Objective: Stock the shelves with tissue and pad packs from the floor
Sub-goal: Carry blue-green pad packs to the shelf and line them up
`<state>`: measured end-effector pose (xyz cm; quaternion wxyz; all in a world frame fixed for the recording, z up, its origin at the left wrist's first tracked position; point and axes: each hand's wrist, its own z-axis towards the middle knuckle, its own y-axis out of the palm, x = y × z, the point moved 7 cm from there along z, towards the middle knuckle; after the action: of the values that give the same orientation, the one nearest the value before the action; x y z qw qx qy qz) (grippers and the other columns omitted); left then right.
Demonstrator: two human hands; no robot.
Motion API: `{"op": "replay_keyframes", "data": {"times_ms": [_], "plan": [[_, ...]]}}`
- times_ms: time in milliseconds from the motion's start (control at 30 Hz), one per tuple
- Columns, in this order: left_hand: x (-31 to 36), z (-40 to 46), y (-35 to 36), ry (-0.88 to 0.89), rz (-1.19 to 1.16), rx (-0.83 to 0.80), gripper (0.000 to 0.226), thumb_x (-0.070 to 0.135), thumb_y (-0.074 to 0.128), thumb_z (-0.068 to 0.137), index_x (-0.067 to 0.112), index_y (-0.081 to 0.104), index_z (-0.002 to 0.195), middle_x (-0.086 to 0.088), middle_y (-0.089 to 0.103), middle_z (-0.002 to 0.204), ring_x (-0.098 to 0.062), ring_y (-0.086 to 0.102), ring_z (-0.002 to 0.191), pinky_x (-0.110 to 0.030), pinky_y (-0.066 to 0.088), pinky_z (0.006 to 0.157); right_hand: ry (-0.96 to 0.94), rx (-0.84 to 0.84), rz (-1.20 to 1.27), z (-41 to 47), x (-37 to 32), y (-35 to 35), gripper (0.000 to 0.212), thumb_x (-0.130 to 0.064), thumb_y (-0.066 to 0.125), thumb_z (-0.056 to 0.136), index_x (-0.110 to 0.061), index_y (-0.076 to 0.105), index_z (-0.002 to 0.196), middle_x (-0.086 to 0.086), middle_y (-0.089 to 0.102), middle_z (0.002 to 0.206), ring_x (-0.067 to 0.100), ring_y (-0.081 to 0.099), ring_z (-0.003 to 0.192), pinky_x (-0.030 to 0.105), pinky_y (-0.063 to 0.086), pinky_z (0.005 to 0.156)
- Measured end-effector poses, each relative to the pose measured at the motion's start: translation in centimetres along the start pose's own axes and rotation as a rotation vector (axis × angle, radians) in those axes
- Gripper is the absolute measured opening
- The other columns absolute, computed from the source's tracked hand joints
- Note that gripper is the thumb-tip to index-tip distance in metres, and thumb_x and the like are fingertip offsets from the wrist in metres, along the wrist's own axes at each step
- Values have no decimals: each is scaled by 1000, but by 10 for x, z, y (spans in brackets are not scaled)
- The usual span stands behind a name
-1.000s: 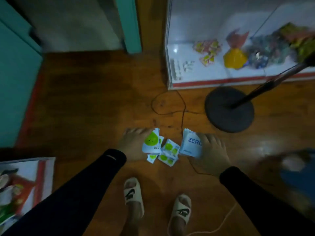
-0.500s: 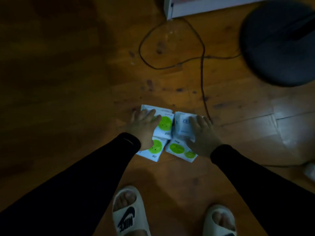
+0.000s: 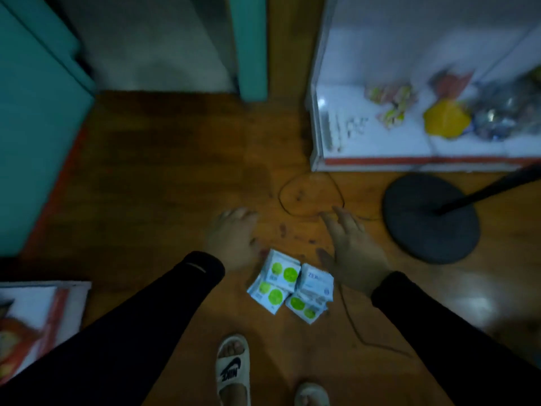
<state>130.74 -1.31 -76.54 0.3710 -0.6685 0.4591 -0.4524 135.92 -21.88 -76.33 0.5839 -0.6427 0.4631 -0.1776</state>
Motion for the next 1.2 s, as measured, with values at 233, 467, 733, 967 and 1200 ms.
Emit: {"op": "replay_keyframes", "data": {"times_ms": [233,467,733,967,1200], "plan": [[-38,-190,-306,-287,21,451,62,47,45,87,16,43,141,-10,46,140,-29,42,128,-39,33,109,-439,269,-28,-36,-203,-267,67,-48,44,87,-12,35,142,21,40,143,39,42,129,49,42,102],[-40,-458,-518,-552,123,810,72,55,35,78,9,55,129,-12,60,122,-33,55,113,-40,43,98,-805,441,20,-136,-424,-444,66,-53,44,94,-25,20,149,5,24,154,23,28,139,35,26,112],[-34,-739,-580,-884,240,1063,63,51,40,84,14,51,134,-7,57,129,-27,51,118,-36,38,99,-1248,497,149,-270,-649,-496,66,-50,47,83,-8,48,134,18,52,129,36,52,117,44,46,99],[-73,-934,-560,-1214,351,1006,65,51,40,81,15,51,135,-8,59,127,-29,52,116,-39,41,95,-1567,400,130,-388,-810,-449,63,-45,55,85,-14,44,139,12,46,138,29,45,126,40,42,102],[-155,-1065,-542,-1391,370,879,59,46,53,86,22,44,139,-6,54,131,-29,48,119,-38,39,98,-1638,321,56,-458,-939,-390,63,-49,49,91,-19,36,145,7,36,148,25,37,133,35,35,107]]}}
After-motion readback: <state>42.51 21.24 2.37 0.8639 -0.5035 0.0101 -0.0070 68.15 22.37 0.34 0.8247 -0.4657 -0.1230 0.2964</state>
